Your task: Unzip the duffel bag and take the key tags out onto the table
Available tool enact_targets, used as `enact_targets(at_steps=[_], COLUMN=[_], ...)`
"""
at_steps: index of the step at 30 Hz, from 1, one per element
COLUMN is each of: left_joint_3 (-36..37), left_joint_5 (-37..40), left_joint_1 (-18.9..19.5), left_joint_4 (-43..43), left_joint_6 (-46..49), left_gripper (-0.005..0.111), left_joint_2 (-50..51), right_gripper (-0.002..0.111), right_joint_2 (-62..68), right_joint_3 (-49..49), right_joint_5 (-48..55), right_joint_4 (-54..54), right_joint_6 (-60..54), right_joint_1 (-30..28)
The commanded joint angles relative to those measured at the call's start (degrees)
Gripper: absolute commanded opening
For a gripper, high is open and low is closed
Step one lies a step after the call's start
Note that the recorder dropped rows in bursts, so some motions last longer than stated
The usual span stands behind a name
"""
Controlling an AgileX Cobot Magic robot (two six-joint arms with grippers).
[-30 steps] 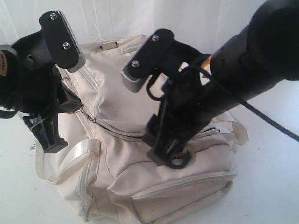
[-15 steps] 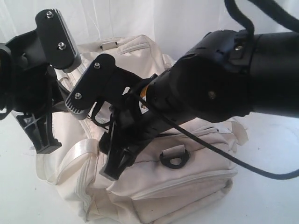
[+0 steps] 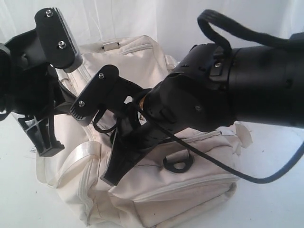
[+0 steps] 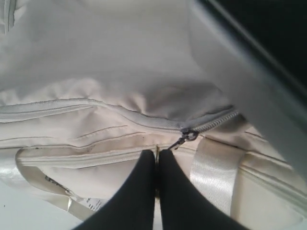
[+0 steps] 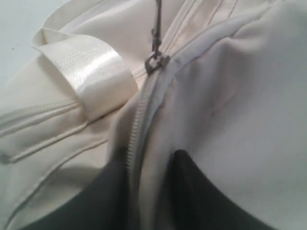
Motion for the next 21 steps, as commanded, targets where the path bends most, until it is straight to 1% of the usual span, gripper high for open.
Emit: enact_targets(at_steps=[1,3,7,9,15,18,21], left_joint_3=[2.0,3.4,4.0,4.0,4.6,4.6,4.6], left_joint_5=[-5.3,-8.2,-9.8,-10.5,-12.5,-12.8,-12.9], left_joint_1=[1.1,1.5,1.5,2.3,7.2,8.2,8.2], left_joint_4=[-0.1,-0.1,1.2,1.3,1.3,1.3,1.3], left_joint_6=[-2.9,-3.1,-3.3,-3.4,-5.2,-5.3,-5.3], left_gripper=[0.0,0.0,0.0,0.0,0.0,0.0,0.0], left_joint_2=[1.6,2.8,3.8,3.8,3.8,3.8,3.8], right_gripper=[0.0,0.0,0.0,0.0,0.0,0.0,0.0], right_joint_2=[0.0,0.0,0.0,-0.5,-3.4,-5.2,-7.2], right_joint_3=[0.3,0.3,0.5,1.9,6.6,8.8,10.7], right_joint_5=[4.8,6.9,12.5,12.9,12.9,13.3,13.4], right_joint_4=[1.6,2.2,2.5,2.5,2.5,2.4,2.4], right_joint_6=[2.3,2.3,2.2,2.2,2.2,2.3,2.8], right_joint_1=[0.0,0.0,0.0,0.0,0.0,0.0,0.0])
